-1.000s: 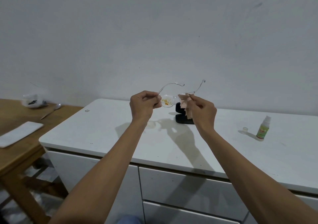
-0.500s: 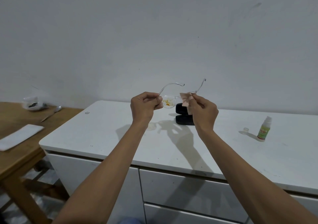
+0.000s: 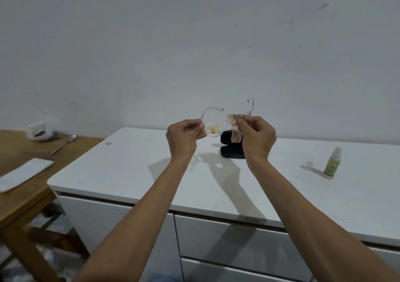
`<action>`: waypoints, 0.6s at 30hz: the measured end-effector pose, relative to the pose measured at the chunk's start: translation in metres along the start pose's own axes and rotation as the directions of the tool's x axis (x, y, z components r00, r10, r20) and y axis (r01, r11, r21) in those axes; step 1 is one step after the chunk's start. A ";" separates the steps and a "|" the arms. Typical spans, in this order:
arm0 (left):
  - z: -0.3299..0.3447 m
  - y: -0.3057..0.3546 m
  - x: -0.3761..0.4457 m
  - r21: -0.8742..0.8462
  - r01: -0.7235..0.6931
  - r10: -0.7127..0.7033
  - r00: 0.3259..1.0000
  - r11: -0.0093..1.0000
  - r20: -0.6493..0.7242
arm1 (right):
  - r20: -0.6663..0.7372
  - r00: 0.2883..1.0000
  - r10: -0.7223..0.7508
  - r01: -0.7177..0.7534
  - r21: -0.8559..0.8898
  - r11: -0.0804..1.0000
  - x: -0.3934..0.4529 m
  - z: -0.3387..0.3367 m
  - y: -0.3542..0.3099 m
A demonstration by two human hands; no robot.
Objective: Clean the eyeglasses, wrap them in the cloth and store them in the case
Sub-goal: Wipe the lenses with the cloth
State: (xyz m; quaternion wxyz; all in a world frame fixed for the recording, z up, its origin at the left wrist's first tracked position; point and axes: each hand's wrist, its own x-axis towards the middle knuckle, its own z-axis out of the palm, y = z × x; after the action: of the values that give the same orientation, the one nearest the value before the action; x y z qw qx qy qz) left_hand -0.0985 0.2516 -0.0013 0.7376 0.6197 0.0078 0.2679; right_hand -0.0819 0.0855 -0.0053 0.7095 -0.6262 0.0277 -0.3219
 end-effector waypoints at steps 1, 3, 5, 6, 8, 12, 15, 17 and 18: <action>0.001 -0.001 -0.001 0.022 -0.002 0.002 1.000 1.000 -0.022 | 0.003 1.000 -0.019 0.019 -0.017 1.000 0.000 0.000 0.000; 0.003 0.000 -0.003 0.070 -0.015 0.019 0.998 0.997 -0.063 | 0.018 0.999 -0.047 0.048 -0.054 0.997 -0.001 0.001 0.002; 0.004 0.002 -0.004 0.127 -0.033 0.045 0.995 0.991 -0.090 | 0.042 0.997 -0.069 0.073 -0.104 0.992 -0.001 0.001 0.003; 0.005 0.003 -0.005 0.154 -0.042 0.058 0.993 0.987 -0.099 | 0.055 0.995 -0.080 0.086 -0.122 0.989 -0.002 0.000 0.005; 0.005 0.005 -0.004 0.184 -0.060 0.081 0.991 0.981 -0.108 | 0.070 0.992 -0.100 0.111 -0.160 0.981 -0.001 0.000 0.007; 0.005 0.006 -0.003 0.192 -0.071 0.094 0.989 0.979 -0.114 | 0.076 0.990 -0.123 0.139 -0.268 0.953 -0.002 -0.002 0.009; 0.004 0.006 -0.005 0.184 -0.079 0.101 0.989 0.980 -0.111 | 0.046 0.993 -0.111 0.119 -0.250 0.961 -0.003 -0.004 0.008; 0.004 0.006 -0.006 0.182 -0.076 0.097 0.989 0.980 -0.107 | 0.047 0.995 -0.087 0.094 -0.196 0.976 -0.004 -0.004 0.008; 0.004 0.005 -0.006 0.180 -0.076 0.096 0.990 0.981 -0.107 | 0.053 0.996 -0.072 0.080 -0.171 0.982 -0.005 -0.004 0.008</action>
State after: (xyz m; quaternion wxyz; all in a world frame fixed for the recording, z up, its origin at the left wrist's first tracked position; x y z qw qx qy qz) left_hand -0.1046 0.2454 0.0026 0.6663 0.6654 0.0469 0.3333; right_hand -0.0841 0.0841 -0.0148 0.6402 -0.6932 0.0151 -0.3306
